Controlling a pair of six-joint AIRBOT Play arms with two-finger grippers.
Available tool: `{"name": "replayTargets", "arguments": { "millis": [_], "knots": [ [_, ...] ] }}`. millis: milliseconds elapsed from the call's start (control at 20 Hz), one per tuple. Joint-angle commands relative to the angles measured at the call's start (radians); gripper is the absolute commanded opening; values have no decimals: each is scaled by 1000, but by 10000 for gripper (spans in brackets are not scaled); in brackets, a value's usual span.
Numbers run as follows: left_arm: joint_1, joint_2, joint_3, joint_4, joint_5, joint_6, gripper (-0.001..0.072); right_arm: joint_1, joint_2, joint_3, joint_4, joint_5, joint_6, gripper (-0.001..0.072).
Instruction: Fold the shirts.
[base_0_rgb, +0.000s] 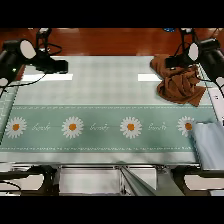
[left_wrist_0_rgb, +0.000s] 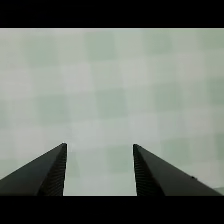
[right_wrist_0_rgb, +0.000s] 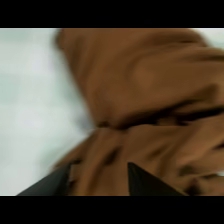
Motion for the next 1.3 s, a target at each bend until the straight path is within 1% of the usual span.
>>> {"name": "replayTargets", "arguments": {
  "millis": [0, 50, 150, 250, 400, 450, 500, 550, 600, 650, 700, 800, 900, 1000, 1100, 1250],
  "knots": [
    [125, 8, -50, -34, -121, -45, 510, -109, -44, 1, -66, 8, 97, 414],
    [148, 20, -99, -97, -121, -42, 510, -155, -73, 1, 2, 23, 95, 414],
    [157, 70, -223, -190, -84, 3, 510, -222, -137, 1, 142, 23, 55, 414],
    [137, 134, -340, -246, -41, 31, 510, -250, -201, 1, 264, 11, -34, 414],
    [92, 216, -446, -312, -12, 34, 510, -248, -285, 1, 304, 13, -43, 413],
    [72, 235, -459, -323, -3, 34, 510, -248, -301, 1, 325, 18, -43, 388],
    [53, 245, -458, -323, 0, 34, 510, -248, -308, 1, 346, 22, -49, 295],
    [39, 250, -457, -322, 6, 34, 510, -248, -306, 3, 377, 25, -85, 141],
    [35, 249, -451, -323, 6, 37, 510, -248, -302, 16, 417, 44, -143, 24],
    [39, 249, -438, -323, 1, 37, 510, -248, -294, 43, 453, 72, -185, 23],
    [58, 250, -402, -323, -29, 37, 510, -248, -278, 82, 464, 108, -206, 23],
    [107, 259, -296, -323, -115, 37, 510, -248, -220, 157, 474, 148, -223, 23],
    [136, 313, -227, -326, -138, 53, 510, -248, -127, 240, 486, 153, -229, 23],
    [150, 405, -224, -331, -122, 85, 510, -246, -28, 316, 503, 153, -245, 23],
    [146, 499, -253, -331, -120, 90, 510, -228, 68, 387, 498, 152, -257, 22],
    [109, 623, -357, -331, -119, 95, 510, -165, 182, 491, 499, 145, -263, 22]
  ]
}}
